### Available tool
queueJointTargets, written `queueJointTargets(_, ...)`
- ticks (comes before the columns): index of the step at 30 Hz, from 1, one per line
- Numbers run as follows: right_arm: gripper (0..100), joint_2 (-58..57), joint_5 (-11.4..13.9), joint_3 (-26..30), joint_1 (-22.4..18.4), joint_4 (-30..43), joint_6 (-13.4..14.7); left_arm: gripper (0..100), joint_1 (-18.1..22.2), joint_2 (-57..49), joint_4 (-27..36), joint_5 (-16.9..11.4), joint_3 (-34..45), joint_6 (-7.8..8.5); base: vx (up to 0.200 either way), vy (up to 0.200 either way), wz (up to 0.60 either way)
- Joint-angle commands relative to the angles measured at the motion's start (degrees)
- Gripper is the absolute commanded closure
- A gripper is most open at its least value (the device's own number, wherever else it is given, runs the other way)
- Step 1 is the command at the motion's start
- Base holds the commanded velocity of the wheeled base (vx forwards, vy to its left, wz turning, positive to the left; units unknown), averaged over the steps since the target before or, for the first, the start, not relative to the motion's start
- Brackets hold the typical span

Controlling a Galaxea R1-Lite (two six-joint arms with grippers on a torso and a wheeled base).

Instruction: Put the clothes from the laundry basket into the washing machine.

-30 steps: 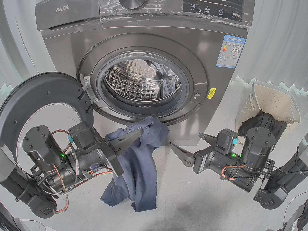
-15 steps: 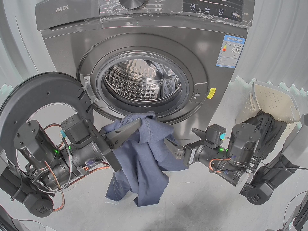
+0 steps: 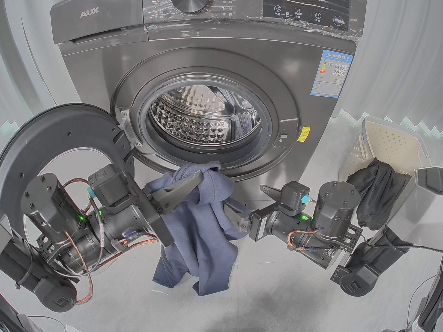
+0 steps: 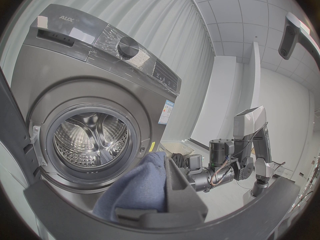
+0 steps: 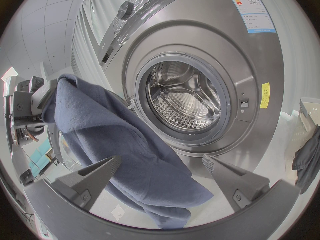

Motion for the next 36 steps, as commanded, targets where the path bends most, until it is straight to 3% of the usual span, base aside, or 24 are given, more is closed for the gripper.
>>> queueJointTargets(1, 0, -1.02, 1.54, 1.63, 0.07, -0.12, 0.10, 100, 0.21, 0.20, 0.03, 0.07, -0.16, -0.08, 0.000, 0.000, 0.00)
queueJointTargets(5, 0, -2.51, 4.53, 4.88, 0.25, -2.06, 0.01, 100, 1.44, 0.38, 0.03, 0.07, -0.33, -0.08, 0.000, 0.000, 0.00)
queueJointTargets(10, 0, -2.42, 6.90, 4.97, 0.25, -2.94, -0.08, 100, 1.62, 0.29, 0.12, 0.07, -0.33, -0.08, 0.000, 0.000, 0.00)
queueJointTargets(21, 0, 1.09, 7.61, -0.74, -1.77, -3.38, -1.31, 100, 1.27, 0.03, 0.03, 0.07, 0.11, 0.01, 0.000, 0.000, 0.00)
queueJointTargets(26, 0, 1.09, 9.28, -0.57, -3.35, -3.38, -1.92, 100, 1.27, 0.11, 0.03, 0.07, 0.02, 0.10, 0.000, 0.000, 0.00)
queueJointTargets(29, 0, 1.18, 12.62, -0.30, -5.73, -3.46, -2.27, 100, 1.27, 0.20, 0.03, 0.07, 0.02, 0.10, 0.000, 0.000, 0.00)
queueJointTargets(36, 0, 4.34, 17.01, -1.45, -5.99, -3.55, -2.71, 100, 1.27, 0.20, 0.03, 0.07, -0.07, 0.10, 0.000, 0.000, 0.00)
